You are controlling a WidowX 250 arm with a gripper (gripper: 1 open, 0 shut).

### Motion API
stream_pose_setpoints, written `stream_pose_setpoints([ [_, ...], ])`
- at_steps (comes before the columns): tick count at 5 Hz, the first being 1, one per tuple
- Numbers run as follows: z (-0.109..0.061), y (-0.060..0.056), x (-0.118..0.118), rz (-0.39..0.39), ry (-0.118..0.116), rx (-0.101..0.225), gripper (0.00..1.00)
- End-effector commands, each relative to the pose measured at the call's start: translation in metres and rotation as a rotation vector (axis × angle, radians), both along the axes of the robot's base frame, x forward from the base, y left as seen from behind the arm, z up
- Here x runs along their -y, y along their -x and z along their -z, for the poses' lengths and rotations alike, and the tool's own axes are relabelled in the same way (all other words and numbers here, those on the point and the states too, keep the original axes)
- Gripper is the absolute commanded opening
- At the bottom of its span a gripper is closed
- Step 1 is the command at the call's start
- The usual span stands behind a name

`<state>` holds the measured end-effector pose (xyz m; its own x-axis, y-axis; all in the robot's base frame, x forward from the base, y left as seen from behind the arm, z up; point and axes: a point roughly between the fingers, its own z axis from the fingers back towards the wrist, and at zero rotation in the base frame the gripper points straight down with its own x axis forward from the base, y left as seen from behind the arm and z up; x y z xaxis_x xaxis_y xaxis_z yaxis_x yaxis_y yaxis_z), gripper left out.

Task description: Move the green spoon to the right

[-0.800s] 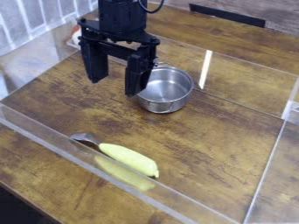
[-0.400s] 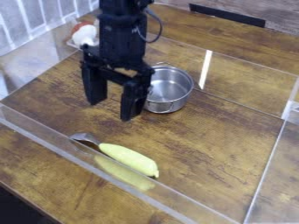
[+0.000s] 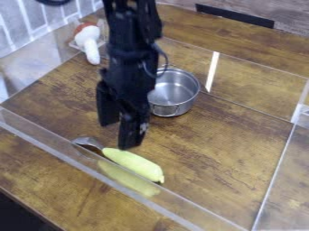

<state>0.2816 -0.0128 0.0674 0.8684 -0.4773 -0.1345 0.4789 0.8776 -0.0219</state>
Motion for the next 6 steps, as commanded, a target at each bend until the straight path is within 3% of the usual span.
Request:
stream_pose_setpoints([
  [1,0.008,-0.003,0.007,0.219,0.005,0.045,1.0],
  [2,0.027,-0.005,0.011,0.387,0.008,0.062,1.0],
  [3,0.035,-0.001,0.015,0.489,0.017,0.069,1.0],
  [6,0.046,0.011,0.02,0.599,0.054,0.086,1.0],
])
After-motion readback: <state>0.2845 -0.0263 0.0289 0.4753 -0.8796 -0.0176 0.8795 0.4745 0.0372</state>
